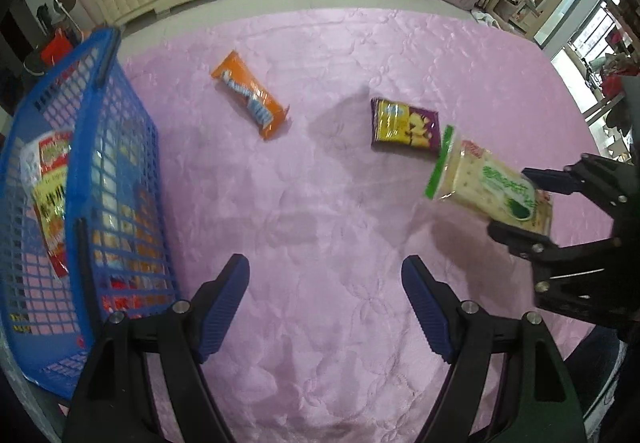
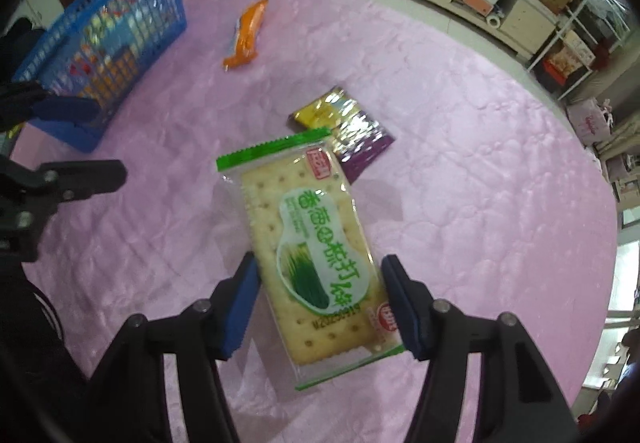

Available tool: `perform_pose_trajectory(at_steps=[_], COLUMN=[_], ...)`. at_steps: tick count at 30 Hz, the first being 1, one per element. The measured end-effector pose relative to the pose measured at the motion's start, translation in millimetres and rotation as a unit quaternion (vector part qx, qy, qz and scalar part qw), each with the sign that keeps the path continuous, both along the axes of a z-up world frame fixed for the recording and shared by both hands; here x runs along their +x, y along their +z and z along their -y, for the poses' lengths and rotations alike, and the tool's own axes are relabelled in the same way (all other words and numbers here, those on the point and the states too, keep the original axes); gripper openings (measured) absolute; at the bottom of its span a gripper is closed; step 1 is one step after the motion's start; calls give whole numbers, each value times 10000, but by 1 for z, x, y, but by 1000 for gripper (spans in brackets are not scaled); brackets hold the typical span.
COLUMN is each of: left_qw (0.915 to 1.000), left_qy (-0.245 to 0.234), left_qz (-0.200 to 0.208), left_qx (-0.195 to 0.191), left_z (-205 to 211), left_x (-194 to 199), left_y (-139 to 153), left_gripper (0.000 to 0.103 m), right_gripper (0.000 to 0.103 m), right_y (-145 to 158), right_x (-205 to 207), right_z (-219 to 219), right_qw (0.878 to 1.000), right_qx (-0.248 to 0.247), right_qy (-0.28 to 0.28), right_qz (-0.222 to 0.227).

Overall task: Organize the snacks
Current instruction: 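Grasp the green-printed cracker pack with the right gripper and lift it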

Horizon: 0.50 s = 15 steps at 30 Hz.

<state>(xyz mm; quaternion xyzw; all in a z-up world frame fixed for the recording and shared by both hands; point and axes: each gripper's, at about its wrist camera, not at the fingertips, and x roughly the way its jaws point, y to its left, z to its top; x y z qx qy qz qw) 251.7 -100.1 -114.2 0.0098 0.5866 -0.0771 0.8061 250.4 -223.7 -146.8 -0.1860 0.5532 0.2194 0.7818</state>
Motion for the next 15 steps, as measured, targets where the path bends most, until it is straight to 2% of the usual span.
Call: perform_pose_trajectory(at_steps=[3, 8, 10, 13, 15], left_qw=[10000, 9999, 9998, 9994, 9989], left_qy=[-13, -5, 87, 270, 407], left_qz=[55, 128, 123, 109, 113], left_qx=[-7, 79, 142, 200, 221], left_z=[4, 11, 11, 9, 6], left_x=[7, 25, 37, 54, 68], left_y=[7, 13, 13, 10, 8], left_gripper=[77, 77, 77, 77, 77], right_gripper=[66, 66, 66, 66, 66], right_y=[17, 25, 27, 28, 27], right_x=[2, 15, 22, 26, 34], right_z=[16, 30, 32, 32, 31], right_qw=[9992, 9971, 9947, 9932, 9909], right_qx=[248, 428, 429, 439, 651], right_qy=[-288, -601, -893, -1032, -1143], right_qz=[125, 209, 282, 320, 277])
